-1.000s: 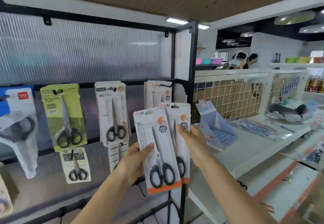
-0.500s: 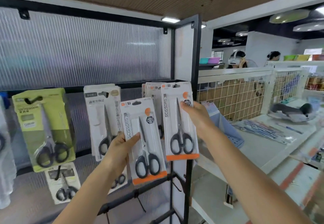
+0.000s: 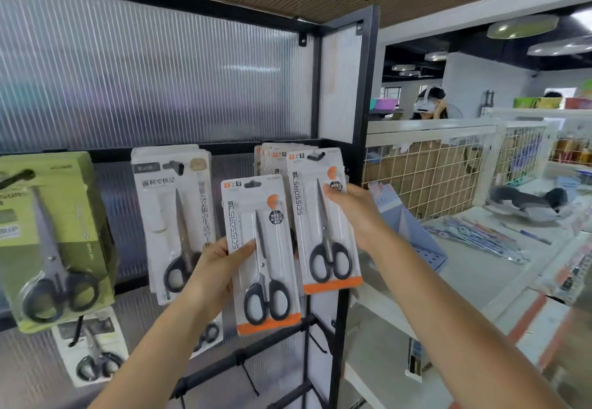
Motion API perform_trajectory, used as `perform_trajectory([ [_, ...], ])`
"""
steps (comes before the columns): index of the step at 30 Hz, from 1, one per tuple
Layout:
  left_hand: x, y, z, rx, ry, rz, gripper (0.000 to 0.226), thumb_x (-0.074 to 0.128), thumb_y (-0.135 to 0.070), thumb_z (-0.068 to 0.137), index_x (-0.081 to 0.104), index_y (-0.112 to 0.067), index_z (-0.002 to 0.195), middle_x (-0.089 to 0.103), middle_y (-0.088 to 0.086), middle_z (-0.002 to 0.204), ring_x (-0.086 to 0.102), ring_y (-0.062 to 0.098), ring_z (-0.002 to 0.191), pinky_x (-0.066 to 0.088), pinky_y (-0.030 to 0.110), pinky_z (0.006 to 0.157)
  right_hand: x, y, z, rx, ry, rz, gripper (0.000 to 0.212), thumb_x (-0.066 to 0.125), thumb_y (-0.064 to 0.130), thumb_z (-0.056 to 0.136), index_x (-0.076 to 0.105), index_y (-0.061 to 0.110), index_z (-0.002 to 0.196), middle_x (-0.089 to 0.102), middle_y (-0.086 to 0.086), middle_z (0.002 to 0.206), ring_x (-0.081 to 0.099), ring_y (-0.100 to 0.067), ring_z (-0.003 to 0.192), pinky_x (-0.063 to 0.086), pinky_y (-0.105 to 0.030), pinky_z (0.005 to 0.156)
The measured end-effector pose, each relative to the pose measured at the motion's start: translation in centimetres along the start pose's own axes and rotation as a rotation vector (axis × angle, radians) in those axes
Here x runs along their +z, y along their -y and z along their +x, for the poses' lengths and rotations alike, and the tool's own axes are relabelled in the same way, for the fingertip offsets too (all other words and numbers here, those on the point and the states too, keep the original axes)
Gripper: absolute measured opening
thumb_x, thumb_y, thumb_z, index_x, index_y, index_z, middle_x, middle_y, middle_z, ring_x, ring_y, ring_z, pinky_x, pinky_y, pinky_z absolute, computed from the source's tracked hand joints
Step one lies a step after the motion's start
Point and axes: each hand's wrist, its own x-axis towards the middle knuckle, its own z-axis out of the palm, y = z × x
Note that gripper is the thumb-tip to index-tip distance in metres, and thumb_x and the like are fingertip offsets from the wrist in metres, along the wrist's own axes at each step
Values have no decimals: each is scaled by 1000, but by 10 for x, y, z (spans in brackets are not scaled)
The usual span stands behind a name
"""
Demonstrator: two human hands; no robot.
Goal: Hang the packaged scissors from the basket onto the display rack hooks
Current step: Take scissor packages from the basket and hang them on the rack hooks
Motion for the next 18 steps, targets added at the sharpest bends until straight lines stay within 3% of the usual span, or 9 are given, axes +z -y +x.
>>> perform_trajectory([
  [2,-1,0,3,-4,-2,-16,20,53,-9,94,65,-7,109,74,8,94,70,13,66,52,20,51,5,-1,6,7,1,-23,17,60,24,92,64,14,105,66,4,99,58,-4,90,41,-17,71],
  [7,-9,-1,12,-16,-24,-41,25,56,-11,92,64,-7,115,72,9,105,69,19,85,55,22,61,20,-7,22,8,-7,-65,23,60,29,92,64,12,106,67,-6,107,62,-18,99,49,-29,85],
  [10,-12,-1,16,-3,-31,-60,26,55,-7,92,63,-4,116,70,12,108,70,18,83,55,20,61,27,-10,29,5,-56,-119,32,63,34,89,59,9,108,65,-13,106,62,-26,101,50,-41,91],
  [12,-13,-1,17,3,-25,-67,24,54,-6,92,64,-5,114,72,10,103,71,15,79,55,20,59,31,-11,31,-5,-98,-146,39,64,34,88,55,4,111,62,-19,105,61,-24,93,50,-34,82],
  [15,-12,-1,18,10,-11,-76,22,53,-4,92,64,-3,111,74,8,96,71,13,74,54,19,57,31,-13,31,-60,-137,-170,42,64,28,88,52,-4,112,57,-25,95,54,-17,79,39,-18,61],
  [18,-8,-1,19,13,16,-74,21,52,-4,93,65,-3,109,74,7,93,71,14,74,53,19,56,25,-15,31,-68,-137,-220,39,66,32,87,49,9,114,57,-4,97,57,-17,97,39,-16,64],
])
